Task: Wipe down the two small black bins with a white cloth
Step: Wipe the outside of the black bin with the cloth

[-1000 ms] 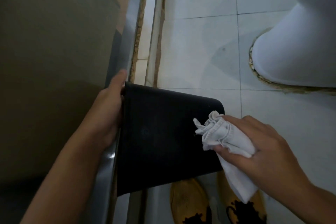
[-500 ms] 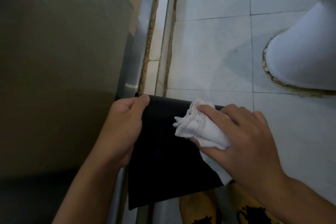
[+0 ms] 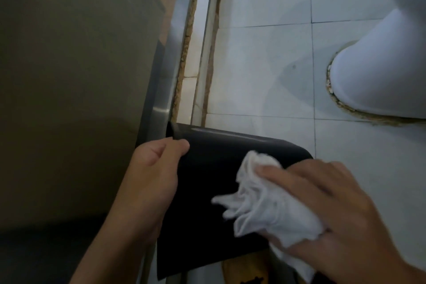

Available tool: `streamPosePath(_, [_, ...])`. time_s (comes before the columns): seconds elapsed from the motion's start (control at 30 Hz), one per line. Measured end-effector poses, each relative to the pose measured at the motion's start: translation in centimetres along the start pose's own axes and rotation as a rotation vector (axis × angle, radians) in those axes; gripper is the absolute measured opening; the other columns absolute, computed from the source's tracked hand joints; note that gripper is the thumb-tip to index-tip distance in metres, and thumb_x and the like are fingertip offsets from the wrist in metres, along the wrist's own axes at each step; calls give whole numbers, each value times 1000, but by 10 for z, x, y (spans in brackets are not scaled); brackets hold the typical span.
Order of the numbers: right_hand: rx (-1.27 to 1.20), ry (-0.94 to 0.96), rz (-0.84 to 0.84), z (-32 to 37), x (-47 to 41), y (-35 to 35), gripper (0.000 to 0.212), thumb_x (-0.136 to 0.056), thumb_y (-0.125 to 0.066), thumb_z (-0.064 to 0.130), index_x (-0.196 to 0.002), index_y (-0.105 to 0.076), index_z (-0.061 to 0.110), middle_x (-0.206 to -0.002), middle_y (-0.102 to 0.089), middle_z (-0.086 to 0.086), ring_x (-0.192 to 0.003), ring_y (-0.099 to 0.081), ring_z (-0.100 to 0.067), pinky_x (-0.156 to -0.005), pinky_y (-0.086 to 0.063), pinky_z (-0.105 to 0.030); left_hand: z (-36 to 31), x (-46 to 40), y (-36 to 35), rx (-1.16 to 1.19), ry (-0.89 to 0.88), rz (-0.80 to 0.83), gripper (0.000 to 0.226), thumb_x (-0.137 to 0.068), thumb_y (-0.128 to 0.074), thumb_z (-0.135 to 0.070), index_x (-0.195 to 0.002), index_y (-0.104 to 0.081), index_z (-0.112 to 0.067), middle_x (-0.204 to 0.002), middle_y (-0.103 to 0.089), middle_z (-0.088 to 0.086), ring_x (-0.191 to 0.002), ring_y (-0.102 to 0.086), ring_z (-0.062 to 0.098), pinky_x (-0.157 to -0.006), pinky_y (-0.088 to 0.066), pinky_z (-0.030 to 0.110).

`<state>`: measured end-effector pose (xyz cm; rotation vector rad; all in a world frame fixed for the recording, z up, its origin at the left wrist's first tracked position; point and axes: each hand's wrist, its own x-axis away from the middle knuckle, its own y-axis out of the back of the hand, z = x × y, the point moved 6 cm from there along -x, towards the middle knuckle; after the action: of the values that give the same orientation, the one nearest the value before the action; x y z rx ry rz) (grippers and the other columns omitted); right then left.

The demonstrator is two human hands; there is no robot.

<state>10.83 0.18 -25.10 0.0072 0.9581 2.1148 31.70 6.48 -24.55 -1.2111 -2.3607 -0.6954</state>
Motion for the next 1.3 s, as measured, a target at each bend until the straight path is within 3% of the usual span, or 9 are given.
streamPosePath(0.17, [-7, -243, -134, -30, 7, 30, 51, -85, -66, 56, -124, -65, 22, -103, -66, -1, -93, -62, -19, -80, -46, -46, -7, 20, -8, -29, -93, 27, 37, -93, -43, -26, -70, -71, -19, -68, -68, 7, -64, -64, 26, -59, -49, 38])
streamPosePath(0.27, [-74, -343, -185, -38, 5, 37, 52, -81, -69, 55, -125, -65, 28, -107, -66, 5, -101, -63, -18, -87, -47, -47, -10, 27, -12, -46, -174, -6, 44, -95, -43, -22, -61, -69, -27, -58, -62, 1, -52, -58, 15, -48, -45, 27])
streamPosePath(0.43, [-173, -408, -226, -39, -2, 41, 52, -79, -66, 64, -125, -62, 40, -113, -66, 13, -108, -62, -13, -92, -48, -35, -9, 40, -16, -147, -415, -12, 28, -83, -47, -42, -77, -72, -31, -59, -62, 1, -50, -57, 10, -43, -45, 22])
streamPosePath(0.57, [-223, -405, -259, -42, -4, 43, 49, -79, -67, 59, -124, -62, 40, -115, -65, 20, -110, -62, -7, -93, -45, -19, 1, 56, -11, -308, -614, -127, 27, -88, -43, -35, -88, -68, -45, -61, -62, -1, -50, -58, 12, -42, -44, 28])
streamPosePath(0.7, [-260, -392, -284, -43, -3, 43, 46, -80, -69, 50, -124, -61, 37, -117, -63, 22, -111, -61, -1, -93, -39, -8, 10, 68, -10, -517, -764, -254, 21, -91, -43, -30, -77, -57, -23, -54, -49, 1, -43, -48, 6, -40, -34, 20])
streamPosePath(0.83, [-304, -399, -290, -43, -3, 41, 46, -80, -71, 46, -123, -62, 37, -117, -65, 21, -110, -62, 0, -91, -41, -8, 17, 63, -7, -520, -816, -271, 44, -91, -42, -24, -51, -49, -5, -39, -38, 0, -38, -38, 6, -39, -29, 24])
streamPosePath(1.0, [-384, -450, -268, -43, -4, 38, 49, -78, -70, 52, -123, -64, 36, -116, -68, 22, -110, -63, 0, -88, -44, -7, 16, 68, -5, -392, -835, -244, 20, -89, -45, -26, -75, -59, -29, -52, -47, -9, -41, -44, 0, -42, -32, 16])
streamPosePath(1.13, [-391, -455, -226, -33, -7, 31, 48, -75, -69, 57, -121, -63, 42, -113, -67, 22, -108, -63, 1, -86, -44, -6, 20, 70, -3, -287, -666, -142, 29, -79, -49, -29, -102, -63, -40, -68, -62, -10, -53, -58, 5, -48, -44, 17])
streamPosePath(1.3, [-167, -289, -88, -4, -13, 14, 57, -81, -62, 68, -128, -60, 36, -103, -61, 14, -94, -59, -9, -81, -47, -37, 17, 61, -6, -230, -422, -43, 27, -81, -48, -50, -101, -65, -47, -85, -73, -10, -73, -69, 3, -59, -53, 17])
